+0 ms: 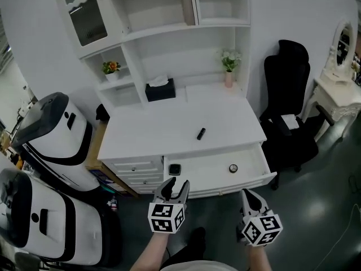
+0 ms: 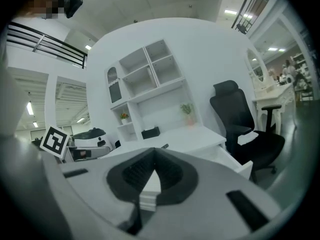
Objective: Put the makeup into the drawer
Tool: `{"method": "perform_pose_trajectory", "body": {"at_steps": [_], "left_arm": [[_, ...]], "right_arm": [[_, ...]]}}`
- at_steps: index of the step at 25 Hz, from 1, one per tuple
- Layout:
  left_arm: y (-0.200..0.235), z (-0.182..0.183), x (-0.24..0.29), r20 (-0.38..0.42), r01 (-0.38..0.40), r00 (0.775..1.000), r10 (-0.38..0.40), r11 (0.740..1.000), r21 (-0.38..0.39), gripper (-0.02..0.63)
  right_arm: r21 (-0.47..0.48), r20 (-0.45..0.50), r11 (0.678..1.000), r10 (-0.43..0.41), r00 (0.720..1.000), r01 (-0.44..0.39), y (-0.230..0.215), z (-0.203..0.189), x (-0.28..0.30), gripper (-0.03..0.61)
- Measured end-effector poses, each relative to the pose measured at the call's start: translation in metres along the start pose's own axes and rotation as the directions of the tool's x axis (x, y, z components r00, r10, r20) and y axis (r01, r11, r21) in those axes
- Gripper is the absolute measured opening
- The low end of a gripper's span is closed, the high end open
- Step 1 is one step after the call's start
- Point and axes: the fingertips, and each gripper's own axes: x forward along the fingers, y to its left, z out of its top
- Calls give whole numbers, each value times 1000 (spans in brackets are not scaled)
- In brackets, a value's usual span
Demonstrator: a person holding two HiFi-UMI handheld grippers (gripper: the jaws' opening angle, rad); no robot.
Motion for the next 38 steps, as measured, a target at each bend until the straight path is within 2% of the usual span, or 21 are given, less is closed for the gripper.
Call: {"method": "perform_pose_trajectory", "body": {"at_steps": [8,16,38], "left_arm": [[33,26,69,-1,36,999,-36,999,7,175],[48,39,114,-12,76,997,-76,997,10,176],[57,34,161,-66,124,990,-122,992,33,179]], "right_arm": [[4,-8,999,-40,999,40,-15,18,65,3],[14,-15,996,-85,996,85,-25,28,100,2],[30,-13,990,-137,990,138,-40,34,125,3]]}}
